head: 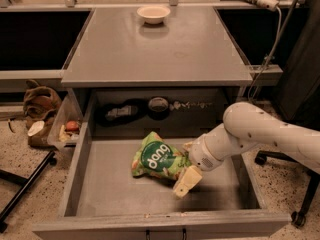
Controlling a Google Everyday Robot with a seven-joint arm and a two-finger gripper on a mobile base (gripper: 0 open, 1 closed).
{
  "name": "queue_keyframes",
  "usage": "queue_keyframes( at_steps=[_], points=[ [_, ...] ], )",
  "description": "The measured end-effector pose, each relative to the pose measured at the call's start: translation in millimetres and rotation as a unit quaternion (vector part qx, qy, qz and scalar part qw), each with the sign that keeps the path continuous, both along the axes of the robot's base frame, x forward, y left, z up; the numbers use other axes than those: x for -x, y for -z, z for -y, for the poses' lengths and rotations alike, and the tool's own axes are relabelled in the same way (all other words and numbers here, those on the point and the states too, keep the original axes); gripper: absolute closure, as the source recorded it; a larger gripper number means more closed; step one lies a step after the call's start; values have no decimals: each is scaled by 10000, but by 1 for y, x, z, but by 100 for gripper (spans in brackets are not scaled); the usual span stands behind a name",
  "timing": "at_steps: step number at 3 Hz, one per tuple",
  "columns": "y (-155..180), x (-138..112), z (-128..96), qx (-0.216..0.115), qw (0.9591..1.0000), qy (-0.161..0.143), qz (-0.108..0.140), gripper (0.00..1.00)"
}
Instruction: Pick green rice chip bag from top drawer and place on counter
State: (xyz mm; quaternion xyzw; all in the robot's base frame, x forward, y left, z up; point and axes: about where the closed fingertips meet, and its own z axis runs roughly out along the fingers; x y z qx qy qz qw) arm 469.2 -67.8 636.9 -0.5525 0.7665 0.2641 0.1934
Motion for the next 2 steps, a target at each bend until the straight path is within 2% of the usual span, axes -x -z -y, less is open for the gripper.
queue_keyframes(
  at_steps=[1, 2],
  points=[
    [4, -1, -20, 57, 9999, -9, 104, 0],
    [7, -15, -30, 128, 9989, 226, 398, 0]
  ],
)
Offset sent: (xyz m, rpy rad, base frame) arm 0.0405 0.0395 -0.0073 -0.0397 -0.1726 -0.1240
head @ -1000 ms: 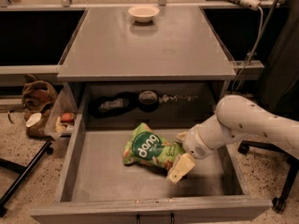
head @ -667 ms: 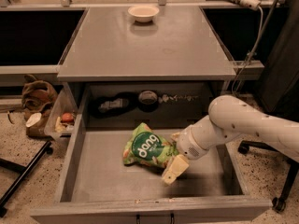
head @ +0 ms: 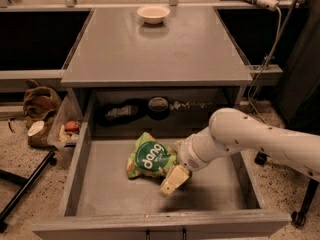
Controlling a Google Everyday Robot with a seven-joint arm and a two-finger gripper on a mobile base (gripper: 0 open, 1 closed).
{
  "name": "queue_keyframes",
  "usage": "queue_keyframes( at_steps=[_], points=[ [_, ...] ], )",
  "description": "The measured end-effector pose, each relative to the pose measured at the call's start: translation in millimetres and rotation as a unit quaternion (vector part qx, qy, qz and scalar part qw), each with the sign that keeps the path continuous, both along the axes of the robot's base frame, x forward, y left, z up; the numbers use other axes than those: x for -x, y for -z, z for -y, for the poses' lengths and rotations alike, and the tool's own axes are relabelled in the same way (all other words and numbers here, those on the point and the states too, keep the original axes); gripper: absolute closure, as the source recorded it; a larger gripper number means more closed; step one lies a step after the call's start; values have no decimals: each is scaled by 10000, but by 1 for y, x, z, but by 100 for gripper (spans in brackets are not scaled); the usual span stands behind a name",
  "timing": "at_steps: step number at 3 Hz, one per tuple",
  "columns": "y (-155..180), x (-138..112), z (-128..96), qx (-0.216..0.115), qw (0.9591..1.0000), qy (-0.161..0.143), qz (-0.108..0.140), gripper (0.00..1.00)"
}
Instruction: Pick green rice chip bag from top drawer and place on counter
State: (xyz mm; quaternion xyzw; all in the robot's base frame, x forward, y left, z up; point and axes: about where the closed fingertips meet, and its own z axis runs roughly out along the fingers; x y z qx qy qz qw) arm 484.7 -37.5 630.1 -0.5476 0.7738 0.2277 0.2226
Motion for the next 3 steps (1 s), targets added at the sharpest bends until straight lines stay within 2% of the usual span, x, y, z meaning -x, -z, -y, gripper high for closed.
queue_keyframes(
  at_steps=[1, 3],
  points=[
    [0, -7, -2, -15, 9999, 88, 108, 16],
    [0, -7, -2, -15, 9999, 88, 108, 61]
  ],
)
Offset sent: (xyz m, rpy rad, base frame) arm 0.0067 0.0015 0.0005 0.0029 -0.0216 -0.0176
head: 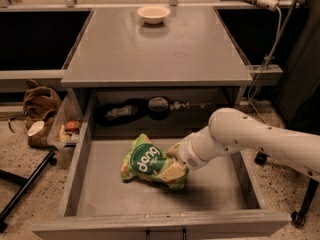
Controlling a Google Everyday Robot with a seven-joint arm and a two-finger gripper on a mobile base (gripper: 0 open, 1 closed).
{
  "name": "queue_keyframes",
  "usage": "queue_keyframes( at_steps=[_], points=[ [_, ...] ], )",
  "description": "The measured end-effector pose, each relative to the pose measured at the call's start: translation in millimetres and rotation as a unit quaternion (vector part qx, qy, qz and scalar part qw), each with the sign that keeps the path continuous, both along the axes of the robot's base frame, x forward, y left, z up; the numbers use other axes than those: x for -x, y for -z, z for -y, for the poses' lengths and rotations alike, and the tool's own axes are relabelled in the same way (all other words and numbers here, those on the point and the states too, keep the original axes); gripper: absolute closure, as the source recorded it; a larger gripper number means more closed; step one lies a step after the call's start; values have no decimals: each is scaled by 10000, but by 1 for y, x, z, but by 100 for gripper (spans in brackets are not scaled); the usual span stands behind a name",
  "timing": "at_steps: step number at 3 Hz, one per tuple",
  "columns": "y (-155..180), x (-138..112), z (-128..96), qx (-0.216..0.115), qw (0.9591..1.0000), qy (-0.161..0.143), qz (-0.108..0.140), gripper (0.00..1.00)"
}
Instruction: Pick green rice chip bag from top drawer and place on counter
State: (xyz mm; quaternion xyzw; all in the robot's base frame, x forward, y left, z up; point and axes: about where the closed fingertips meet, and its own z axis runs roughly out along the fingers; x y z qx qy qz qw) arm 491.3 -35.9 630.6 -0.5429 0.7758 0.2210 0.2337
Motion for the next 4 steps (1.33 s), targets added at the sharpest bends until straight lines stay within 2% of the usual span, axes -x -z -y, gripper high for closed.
queue_keyframes(
  at_steps=[1, 2, 3, 4],
  points=[
    [-19, -8, 6, -112, 9999, -20, 32, 85],
    [-55, -26, 24, -297, 9995, -47, 138, 100],
    [-110, -55, 34, -318, 9987, -187, 365, 100],
    [-172, -92, 37, -15, 9966, -318, 763, 100]
  ],
)
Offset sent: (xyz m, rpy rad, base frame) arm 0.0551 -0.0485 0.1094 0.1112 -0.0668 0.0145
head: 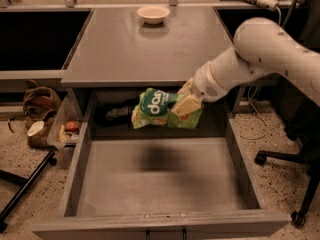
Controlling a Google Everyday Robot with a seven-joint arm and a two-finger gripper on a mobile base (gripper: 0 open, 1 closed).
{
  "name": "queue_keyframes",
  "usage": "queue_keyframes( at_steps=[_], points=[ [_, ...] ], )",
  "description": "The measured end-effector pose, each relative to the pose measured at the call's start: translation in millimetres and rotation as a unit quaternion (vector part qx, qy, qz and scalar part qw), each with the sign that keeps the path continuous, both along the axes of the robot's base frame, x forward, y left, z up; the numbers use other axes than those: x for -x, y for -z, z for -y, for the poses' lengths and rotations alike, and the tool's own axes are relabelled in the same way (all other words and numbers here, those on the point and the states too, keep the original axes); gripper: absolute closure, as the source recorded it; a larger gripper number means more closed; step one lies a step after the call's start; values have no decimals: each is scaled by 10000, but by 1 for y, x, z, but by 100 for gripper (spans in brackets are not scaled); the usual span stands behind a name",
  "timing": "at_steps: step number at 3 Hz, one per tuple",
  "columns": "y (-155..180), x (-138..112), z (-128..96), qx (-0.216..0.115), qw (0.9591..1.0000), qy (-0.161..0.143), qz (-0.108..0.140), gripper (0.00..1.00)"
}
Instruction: Pick green rice chip bag from top drawer and place on counter
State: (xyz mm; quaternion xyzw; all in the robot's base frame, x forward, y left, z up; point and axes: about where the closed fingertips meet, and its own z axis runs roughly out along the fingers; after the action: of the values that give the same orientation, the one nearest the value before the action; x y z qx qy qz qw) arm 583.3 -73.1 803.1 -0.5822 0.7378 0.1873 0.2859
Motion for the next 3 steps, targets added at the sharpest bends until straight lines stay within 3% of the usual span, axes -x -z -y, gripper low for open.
queue_keyframes(
  at_steps=[1, 3],
  points=[
    [-58, -34, -7, 356, 9984, -59, 433, 100],
    [-139, -79, -25, 844, 9905, -15, 1086, 100]
  ],
)
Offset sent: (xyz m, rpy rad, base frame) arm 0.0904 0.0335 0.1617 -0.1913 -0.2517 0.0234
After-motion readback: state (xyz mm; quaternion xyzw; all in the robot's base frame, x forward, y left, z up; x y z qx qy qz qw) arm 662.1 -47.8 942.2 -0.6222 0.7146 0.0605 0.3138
